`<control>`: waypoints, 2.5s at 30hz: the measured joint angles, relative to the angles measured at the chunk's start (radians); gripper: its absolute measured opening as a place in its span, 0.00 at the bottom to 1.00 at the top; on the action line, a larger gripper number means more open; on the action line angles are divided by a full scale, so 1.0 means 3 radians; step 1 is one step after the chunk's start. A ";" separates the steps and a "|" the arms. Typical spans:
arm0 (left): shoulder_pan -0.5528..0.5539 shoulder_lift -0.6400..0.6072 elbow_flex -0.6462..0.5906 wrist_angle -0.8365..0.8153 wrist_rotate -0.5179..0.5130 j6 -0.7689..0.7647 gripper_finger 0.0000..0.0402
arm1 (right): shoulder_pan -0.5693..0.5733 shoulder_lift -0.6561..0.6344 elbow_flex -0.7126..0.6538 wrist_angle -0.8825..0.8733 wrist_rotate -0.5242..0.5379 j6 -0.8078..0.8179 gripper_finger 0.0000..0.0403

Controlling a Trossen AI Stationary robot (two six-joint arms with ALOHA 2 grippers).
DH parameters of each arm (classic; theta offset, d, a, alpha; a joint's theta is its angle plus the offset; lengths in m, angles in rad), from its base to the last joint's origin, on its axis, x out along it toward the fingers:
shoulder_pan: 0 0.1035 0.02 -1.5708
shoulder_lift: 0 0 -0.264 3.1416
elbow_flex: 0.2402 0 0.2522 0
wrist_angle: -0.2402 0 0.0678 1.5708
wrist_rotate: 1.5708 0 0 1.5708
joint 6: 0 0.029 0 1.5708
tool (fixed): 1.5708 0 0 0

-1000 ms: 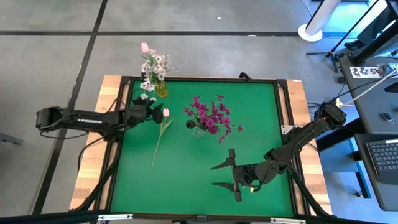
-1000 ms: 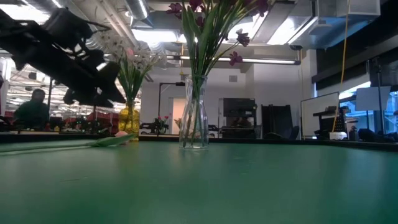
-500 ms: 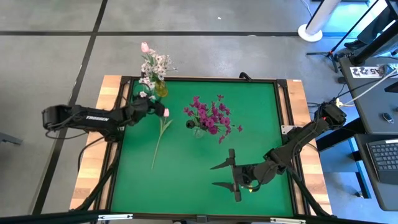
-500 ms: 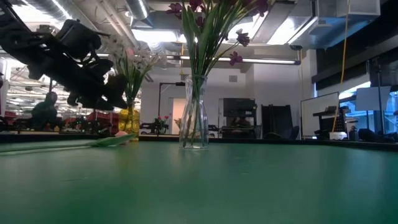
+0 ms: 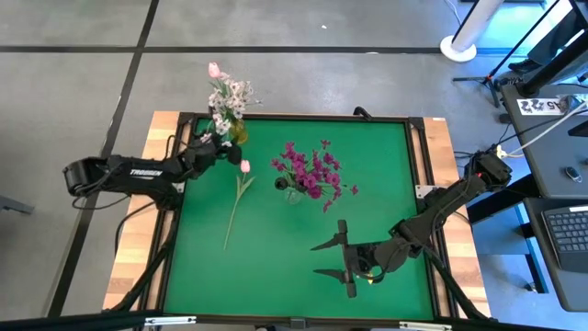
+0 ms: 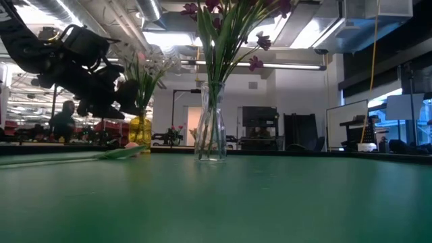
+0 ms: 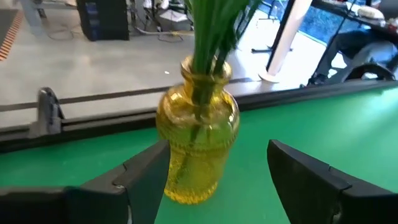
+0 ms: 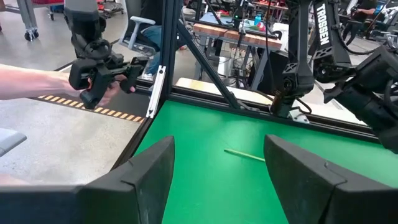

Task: Sort flowers into vase by color
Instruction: Move the yellow vase to the middle left of the table

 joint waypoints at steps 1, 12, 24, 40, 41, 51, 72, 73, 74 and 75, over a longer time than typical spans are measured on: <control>0.0000 0.0027 0.0000 0.0000 0.0036 -0.0008 0.67 | -0.0001 0.0000 0.0000 -0.0001 0.0000 0.0000 0.61; -0.0003 0.0379 0.0007 0.0514 0.0056 0.0193 0.84 | 0.0000 0.0000 0.0000 -0.0004 0.0001 -0.0001 0.61; 0.0200 0.0793 0.0324 0.0546 -0.0082 0.0450 0.87 | 0.0003 0.0000 0.0000 -0.0018 0.0000 0.0007 0.61; 0.0364 0.1171 0.0423 0.0987 -0.0027 0.0339 0.87 | 0.0003 0.0000 0.0000 -0.0081 0.0001 0.0094 0.61; 0.0364 0.1175 0.0423 0.1009 -0.0026 0.0338 0.87 | 0.0003 0.0000 0.0000 -0.0081 0.0000 0.0094 0.61; 0.0364 0.1175 0.0423 0.1046 -0.0031 0.0337 0.76 | 0.0001 0.0000 0.0000 -0.0076 0.0000 0.0107 0.61; 0.0183 0.1158 0.0442 0.0749 -0.0112 0.0279 0.28 | 0.0001 0.0000 0.0000 -0.0076 0.0001 0.0163 0.61; 0.0152 0.1158 0.0444 0.0724 -0.0118 0.0279 0.28 | 0.0001 0.0000 0.0000 -0.0076 0.0000 0.0171 0.61; 0.0118 0.1156 0.0444 0.0694 -0.0124 0.0280 0.29 | 0.0001 0.0000 0.0000 -0.0076 0.0001 0.0172 0.61; 0.0077 0.1152 0.0444 0.0661 -0.0134 0.0281 0.30 | 0.0001 0.0000 0.0000 -0.0076 0.0001 0.0174 0.61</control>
